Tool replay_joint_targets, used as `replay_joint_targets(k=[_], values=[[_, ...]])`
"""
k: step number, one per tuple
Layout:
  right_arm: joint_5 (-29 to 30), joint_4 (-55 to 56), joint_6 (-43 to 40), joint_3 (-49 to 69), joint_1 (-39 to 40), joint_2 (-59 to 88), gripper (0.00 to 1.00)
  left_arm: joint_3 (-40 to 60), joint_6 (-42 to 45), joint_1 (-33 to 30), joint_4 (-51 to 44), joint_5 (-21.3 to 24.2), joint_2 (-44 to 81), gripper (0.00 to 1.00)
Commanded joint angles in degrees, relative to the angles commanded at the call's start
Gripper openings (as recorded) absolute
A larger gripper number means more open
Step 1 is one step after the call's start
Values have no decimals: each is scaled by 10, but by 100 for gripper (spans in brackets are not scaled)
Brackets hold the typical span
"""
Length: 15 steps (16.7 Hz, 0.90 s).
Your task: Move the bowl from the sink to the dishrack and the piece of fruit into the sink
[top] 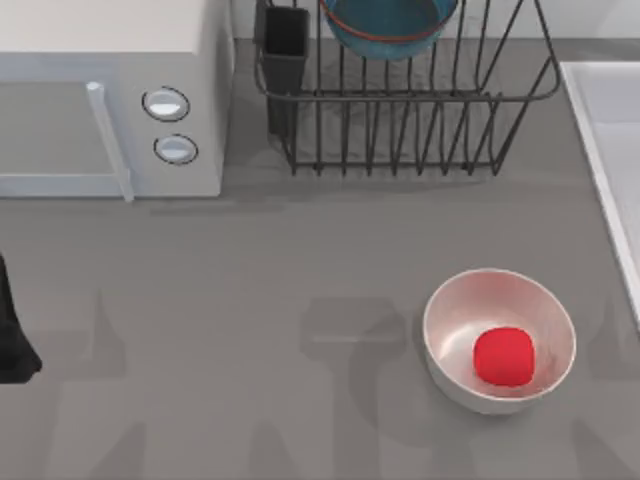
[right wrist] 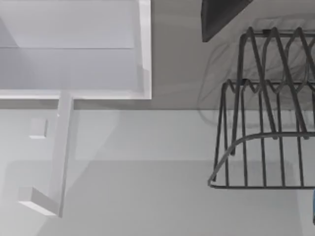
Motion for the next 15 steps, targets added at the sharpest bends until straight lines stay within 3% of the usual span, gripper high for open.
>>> replay_joint_targets(k=[15], values=[[1,-30,16,36,17,37,100,0,0,0,0,0,0,100]])
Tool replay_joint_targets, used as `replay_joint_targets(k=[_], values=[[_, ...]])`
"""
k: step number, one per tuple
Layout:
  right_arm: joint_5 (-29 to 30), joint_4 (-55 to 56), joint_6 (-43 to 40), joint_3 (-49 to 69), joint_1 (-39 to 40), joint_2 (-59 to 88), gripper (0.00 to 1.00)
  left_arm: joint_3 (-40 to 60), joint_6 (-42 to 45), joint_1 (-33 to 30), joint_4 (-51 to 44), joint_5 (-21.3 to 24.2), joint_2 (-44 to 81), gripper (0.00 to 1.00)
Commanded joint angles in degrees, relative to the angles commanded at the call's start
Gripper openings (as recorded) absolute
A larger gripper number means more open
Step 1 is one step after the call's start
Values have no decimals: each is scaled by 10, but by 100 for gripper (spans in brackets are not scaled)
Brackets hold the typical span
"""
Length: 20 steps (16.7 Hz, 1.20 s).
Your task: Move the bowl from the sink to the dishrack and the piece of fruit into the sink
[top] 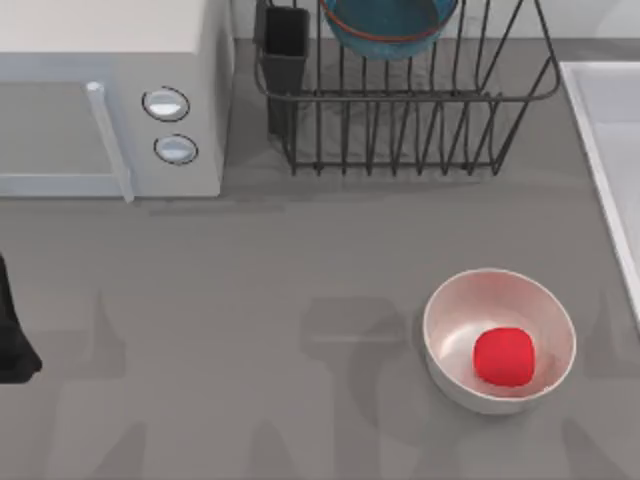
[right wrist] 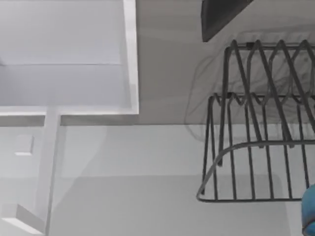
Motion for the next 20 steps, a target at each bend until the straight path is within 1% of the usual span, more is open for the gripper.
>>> replay_joint_targets(k=[2,5,12,15,18,20], values=[[0,-42,22,52,23,55,100,0,0,0,0,0,0,100],[0,-131,69,156,71,182,100,0,0,0,0,0,0,100],[-6,-383,202,429,198,620,100,0,0,0,0,0,0,100],[-7,-475,252,533,245,781,100,0,0,0,0,0,0,100],[-5,-545,289,617,282,891,100,0,0,0,0,0,0,100],[-3,-574,306,655,298,934,100,0,0,0,0,0,0,100]])
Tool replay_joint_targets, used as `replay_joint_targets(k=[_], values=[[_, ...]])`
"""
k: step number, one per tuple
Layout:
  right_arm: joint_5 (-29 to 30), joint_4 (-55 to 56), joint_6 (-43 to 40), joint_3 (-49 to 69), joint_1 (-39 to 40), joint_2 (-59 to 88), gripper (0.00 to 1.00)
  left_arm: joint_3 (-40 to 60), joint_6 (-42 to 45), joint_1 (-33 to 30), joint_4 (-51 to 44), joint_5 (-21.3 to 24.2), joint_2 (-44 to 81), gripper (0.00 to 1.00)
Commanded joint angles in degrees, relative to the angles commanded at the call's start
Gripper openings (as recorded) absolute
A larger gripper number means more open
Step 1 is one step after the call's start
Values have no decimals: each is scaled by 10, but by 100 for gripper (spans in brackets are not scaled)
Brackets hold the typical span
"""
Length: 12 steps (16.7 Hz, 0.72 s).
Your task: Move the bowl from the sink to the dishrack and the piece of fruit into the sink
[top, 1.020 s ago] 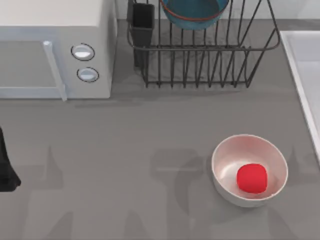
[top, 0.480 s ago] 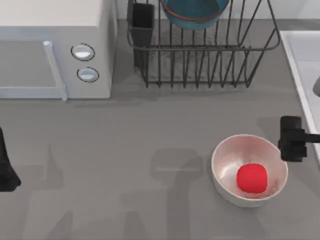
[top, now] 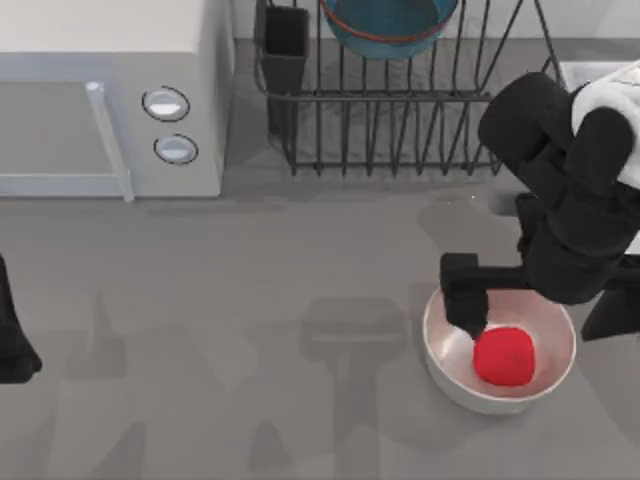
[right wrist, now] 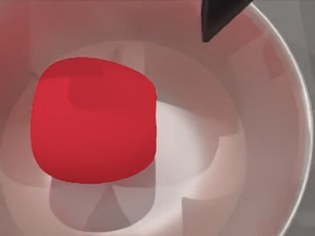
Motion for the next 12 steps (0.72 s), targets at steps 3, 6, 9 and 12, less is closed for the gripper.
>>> replay_joint_targets(k=[3,6,9,12], values=[[2,-17,10,23,10,22,100,0,0,0,0,0,0,100],[2,-17,10,23,10,22,100,0,0,0,0,0,0,100],[2,-6,9,16,7,24,100,0,0,0,0,0,0,100],[2,47,10,-15,8,48,100,0,0,0,0,0,0,100]])
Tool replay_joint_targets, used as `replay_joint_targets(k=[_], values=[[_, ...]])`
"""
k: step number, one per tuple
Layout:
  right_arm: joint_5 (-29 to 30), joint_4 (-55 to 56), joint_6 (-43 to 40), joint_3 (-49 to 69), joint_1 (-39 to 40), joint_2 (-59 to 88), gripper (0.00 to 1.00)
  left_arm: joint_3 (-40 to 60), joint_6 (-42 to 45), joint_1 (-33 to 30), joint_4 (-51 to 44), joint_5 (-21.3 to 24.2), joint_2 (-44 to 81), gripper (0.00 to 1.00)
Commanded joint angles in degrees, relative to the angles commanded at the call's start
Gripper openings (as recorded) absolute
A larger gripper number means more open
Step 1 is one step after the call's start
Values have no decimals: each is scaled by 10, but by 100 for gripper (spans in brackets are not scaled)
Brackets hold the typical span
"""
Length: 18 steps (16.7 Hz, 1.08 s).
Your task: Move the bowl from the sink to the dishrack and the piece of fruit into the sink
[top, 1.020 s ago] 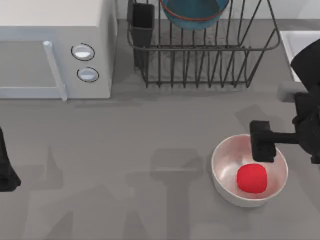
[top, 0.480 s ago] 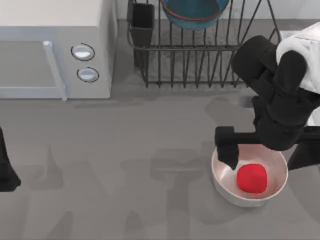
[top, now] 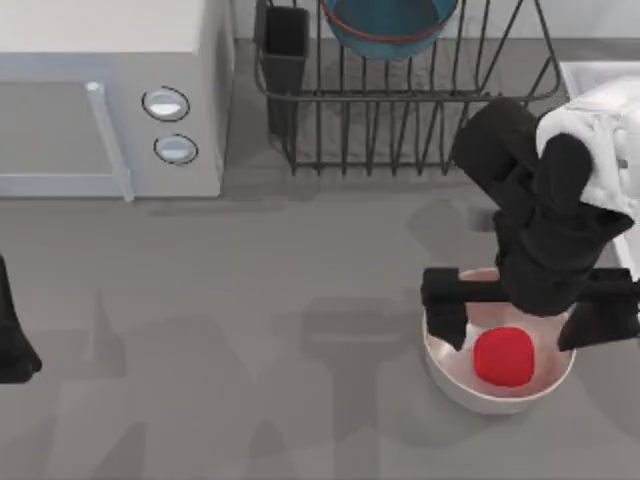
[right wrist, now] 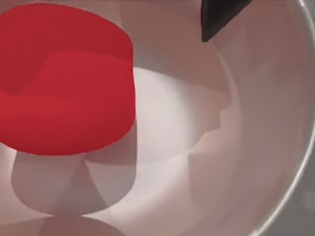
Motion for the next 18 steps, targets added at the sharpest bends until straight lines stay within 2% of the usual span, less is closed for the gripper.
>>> replay_joint_targets(k=[6,12,18], values=[[-1,156,2,-84,3,67,100,0,0,0,0,0,0,100],[0,179,3,-99,3,80,100,0,0,0,0,0,0,100],[0,179,3,-99,3,80,55,0,0,0,0,0,0,100]])
